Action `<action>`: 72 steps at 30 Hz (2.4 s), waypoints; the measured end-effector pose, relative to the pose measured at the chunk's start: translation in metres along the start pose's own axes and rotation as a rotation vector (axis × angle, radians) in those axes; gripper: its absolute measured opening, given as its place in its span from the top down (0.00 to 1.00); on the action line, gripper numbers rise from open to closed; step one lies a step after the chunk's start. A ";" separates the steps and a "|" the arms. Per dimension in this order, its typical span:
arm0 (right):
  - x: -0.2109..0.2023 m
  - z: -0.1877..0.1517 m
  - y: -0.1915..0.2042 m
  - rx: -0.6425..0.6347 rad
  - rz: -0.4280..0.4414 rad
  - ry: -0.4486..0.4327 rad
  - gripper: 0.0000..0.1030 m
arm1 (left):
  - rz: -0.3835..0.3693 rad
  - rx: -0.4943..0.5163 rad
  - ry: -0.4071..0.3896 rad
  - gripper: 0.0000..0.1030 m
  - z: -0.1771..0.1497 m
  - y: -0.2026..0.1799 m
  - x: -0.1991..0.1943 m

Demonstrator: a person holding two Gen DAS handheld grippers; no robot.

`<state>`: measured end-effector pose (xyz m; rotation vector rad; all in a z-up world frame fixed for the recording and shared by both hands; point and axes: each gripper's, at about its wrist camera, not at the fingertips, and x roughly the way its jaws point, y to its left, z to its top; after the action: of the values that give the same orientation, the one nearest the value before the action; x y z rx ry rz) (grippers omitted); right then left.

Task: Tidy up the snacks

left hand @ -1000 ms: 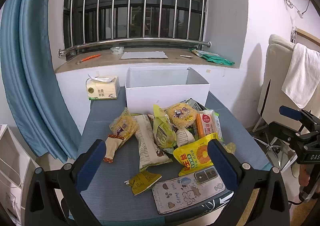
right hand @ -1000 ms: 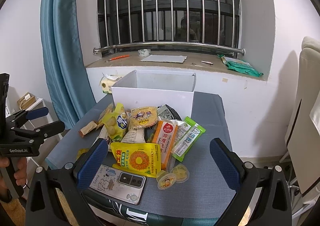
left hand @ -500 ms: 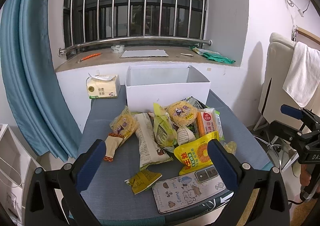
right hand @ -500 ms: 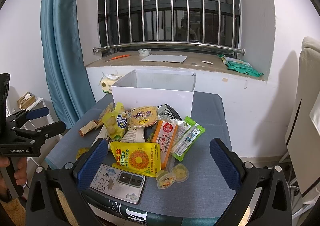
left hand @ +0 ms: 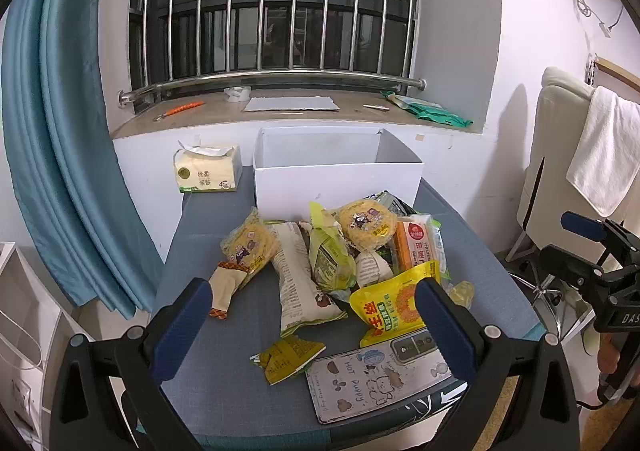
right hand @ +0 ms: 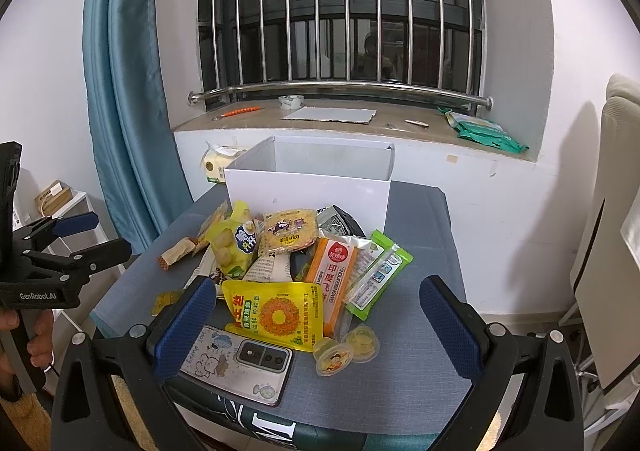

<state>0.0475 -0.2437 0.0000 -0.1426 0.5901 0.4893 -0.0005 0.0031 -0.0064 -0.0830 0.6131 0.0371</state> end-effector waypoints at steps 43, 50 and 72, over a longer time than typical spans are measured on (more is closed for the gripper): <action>0.199 0.023 0.092 -0.045 0.192 0.199 0.05 | 0.162 -0.123 -0.087 0.00 -0.044 0.093 -0.003; 0.220 0.013 0.084 -0.019 0.196 0.270 0.63 | 0.168 -0.128 -0.024 0.00 -0.047 0.096 0.010; 0.038 0.014 -0.005 0.185 0.263 -0.075 0.65 | 0.039 0.062 0.353 0.09 -0.023 0.123 0.184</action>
<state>0.0845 -0.2287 -0.0101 0.1304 0.5801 0.6880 0.1293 0.1253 -0.1395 -0.0163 0.9676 0.0418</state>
